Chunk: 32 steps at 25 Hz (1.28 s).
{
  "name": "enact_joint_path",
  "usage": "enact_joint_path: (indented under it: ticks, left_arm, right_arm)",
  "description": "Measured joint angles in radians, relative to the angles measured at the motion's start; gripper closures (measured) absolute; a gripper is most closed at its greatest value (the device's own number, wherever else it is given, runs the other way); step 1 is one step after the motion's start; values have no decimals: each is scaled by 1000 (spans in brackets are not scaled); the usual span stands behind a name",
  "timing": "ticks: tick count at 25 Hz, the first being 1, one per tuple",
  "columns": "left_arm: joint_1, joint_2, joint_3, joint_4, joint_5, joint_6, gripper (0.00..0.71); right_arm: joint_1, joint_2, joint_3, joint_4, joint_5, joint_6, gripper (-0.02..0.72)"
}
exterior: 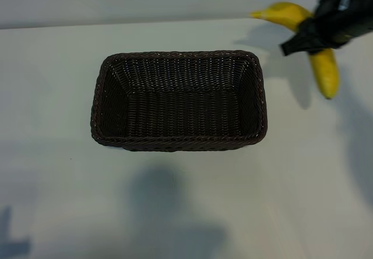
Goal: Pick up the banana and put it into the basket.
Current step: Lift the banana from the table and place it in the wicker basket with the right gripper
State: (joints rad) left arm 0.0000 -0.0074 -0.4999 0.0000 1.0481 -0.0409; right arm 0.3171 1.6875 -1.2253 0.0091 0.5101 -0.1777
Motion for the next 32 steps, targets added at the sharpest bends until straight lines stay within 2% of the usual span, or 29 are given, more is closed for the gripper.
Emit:
enact_joint_path:
  ticks: [4, 6, 12, 16, 21, 32]
  left_arm:
    - [0, 0, 0, 0, 0, 0, 203]
    - [0, 0, 0, 0, 0, 0, 203]
    - [0, 0, 0, 0, 0, 0, 203]
    - [0, 0, 0, 0, 0, 0, 203]
    - [0, 0, 0, 0, 0, 0, 203]
    - [0, 0, 0, 0, 0, -1, 204]
  right_arm:
    - [77, 10, -81, 39, -2, -70, 278]
    - [103, 30, -125, 78, 8, -112, 278]
    - [159, 123, -235, 215, 93, -294, 278]
    - [188, 180, -284, 273, 142, -414, 278]
    - [210, 230, -309, 289, 155, -511, 278]
    - [244, 300, -312, 308, 143, -616, 278]
